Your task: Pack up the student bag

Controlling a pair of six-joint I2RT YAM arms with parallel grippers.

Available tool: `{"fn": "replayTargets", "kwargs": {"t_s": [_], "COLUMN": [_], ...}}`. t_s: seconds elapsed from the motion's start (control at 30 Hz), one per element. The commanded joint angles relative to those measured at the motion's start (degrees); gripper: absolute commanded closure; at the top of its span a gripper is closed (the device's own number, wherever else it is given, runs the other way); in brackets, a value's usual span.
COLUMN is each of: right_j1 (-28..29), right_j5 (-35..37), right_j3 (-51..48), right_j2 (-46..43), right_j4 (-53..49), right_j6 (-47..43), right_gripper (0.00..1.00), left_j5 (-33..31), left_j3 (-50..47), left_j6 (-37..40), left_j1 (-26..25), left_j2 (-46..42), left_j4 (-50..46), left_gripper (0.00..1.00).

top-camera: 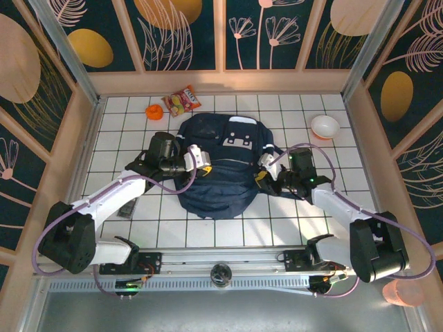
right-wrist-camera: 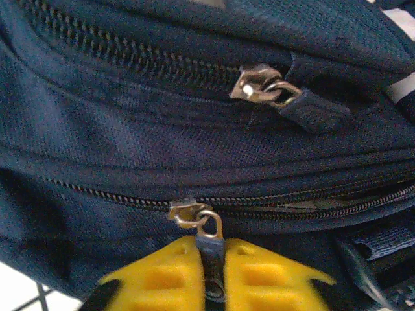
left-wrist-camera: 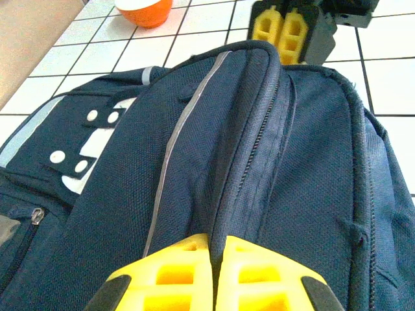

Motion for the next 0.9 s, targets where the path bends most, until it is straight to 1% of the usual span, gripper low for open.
{"fn": "replayTargets", "kwargs": {"t_s": [0.0,0.07,0.13,0.2,0.23,0.3,0.33,0.4,0.47,0.6,0.63,0.73,0.77,0.8,0.83,0.87], "right_j1": [0.12,0.13,0.26,0.22,0.25,0.22,0.26,0.28,0.31,0.31,0.37,0.41,0.35,0.34,0.28,0.15], "right_j5": [-0.37,-0.93,-1.72,-2.42,-2.49,-2.31,-2.25,-2.05,-1.88,-1.37,-1.34,-1.08,-0.84,-0.58,-0.11,0.69], "right_j3": [1.79,1.68,1.76,1.81,1.85,1.96,2.02,2.28,2.63,3.15,3.24,3.65,3.89,4.09,4.34,4.56], "right_j2": [-1.94,-3.64,-5.22,-6.29,-6.59,-6.81,-6.76,-6.57,-6.53,-7.04,-7.28,-7.67,-7.78,-7.71,-7.63,-7.43], "right_j4": [1.12,1.19,1.19,1.18,1.11,0.88,0.6,0.02,-0.83,-1.63,-1.69,-1.79,-1.88,-2.05,-2.34,-2.63], "right_j6": [-0.42,0.06,0.59,0.91,1.0,1.23,1.27,1.28,1.38,1.94,2.14,2.78,2.99,3.14,3.39,3.63], "right_gripper": [1.0,1.0,1.0,1.0,1.0,1.0,1.0,1.0,1.0,1.0,1.0,1.0,1.0,1.0,1.0,1.0], "left_j5": [2.04,1.26,0.99,-0.86,-3.56,-9.79,-12.17,-15.19,-17.87,-21.42,-21.26,-20.13,-20.49,-21.22,-22.35,-23.09], "left_j3": [3.08,3.29,4.67,5.75,6.05,6.38,6.43,6.77,7.35,8.28,10.34,11.09,10.94,10.6,10.23,9.81], "left_j6": [-0.48,0.72,1.87,1.53,1.59,2.17,1.8,0.02,-2.36,-2.91,-2.87,-3.14,-3.15,-3.13,-3.05,-2.81], "left_j1": [0.64,0.57,0.11,-1.63,-3.37,-7.6,-9.59,-12.61,-14.94,-19.35,-20.18,-21.57,-21.67,-21.71,-21.75,-21.71], "left_j2": [-1.58,-1.61,-1.59,-2.05,-2.37,-2.58,-2.37,-1.05,1.26,6.92,8.32,10.9,11.43,11.74,11.82,11.52], "left_j4": [4.45,3.2,0.27,-1.71,-2.31,-3.15,-3.04,-2.53,-1.8,-2.87,-3.44,-3.5,-3.18,-2.73,-2.2,-1.56], "left_gripper": [1.0,0.87,0.71,0.52,0.42,0.3,0.26,0.21,0.19,0.15,0.15,0.19,0.24,0.32,0.46,0.63]}}
